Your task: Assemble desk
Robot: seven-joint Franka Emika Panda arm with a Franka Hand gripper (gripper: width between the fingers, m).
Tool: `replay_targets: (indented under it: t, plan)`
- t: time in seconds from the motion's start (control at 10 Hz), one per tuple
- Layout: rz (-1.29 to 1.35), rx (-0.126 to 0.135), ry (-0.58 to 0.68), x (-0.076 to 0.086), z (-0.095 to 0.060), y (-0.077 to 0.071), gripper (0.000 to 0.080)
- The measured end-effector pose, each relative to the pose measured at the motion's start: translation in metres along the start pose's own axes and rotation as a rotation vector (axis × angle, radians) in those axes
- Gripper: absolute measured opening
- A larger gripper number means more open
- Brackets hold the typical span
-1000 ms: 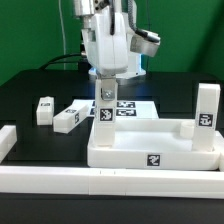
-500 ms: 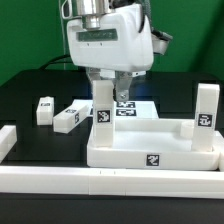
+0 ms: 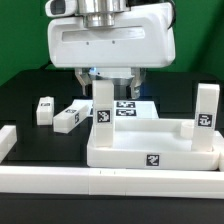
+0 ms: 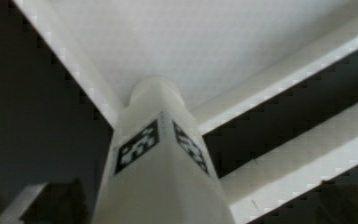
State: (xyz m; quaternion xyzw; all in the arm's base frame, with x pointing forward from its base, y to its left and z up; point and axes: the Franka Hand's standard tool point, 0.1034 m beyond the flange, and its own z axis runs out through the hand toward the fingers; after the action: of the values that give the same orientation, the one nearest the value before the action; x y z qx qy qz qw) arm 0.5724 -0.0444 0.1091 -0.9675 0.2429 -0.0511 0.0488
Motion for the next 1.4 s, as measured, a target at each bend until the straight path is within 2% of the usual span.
replay_targets:
  t: [0.1, 0.3, 0.6, 0.8, 1.0, 1.2, 1.4]
  plan:
    - [-0.057, -0.001, 0.0, 0.0001, 0.0, 0.0002, 0.0648]
    - [-0.274, -0.019, 0.0, 0.0001, 0.0, 0.0005, 0.0648]
    - [-0.541, -0.062, 0.005, 0.0007, 0.0014, -0.0002, 0.0648]
    - [-0.683, -0.069, 0.003, 0.0014, 0.0025, 0.0029, 0.0648]
    - [-0.68, -0.069, 0.002, 0.0014, 0.0027, 0.0036, 0.0621]
    - [-0.68, -0.069, 0.002, 0.0015, 0.0026, 0.0038, 0.0285]
    - [-0.68, -0.069, 0.002, 0.0015, 0.0027, 0.0038, 0.0288]
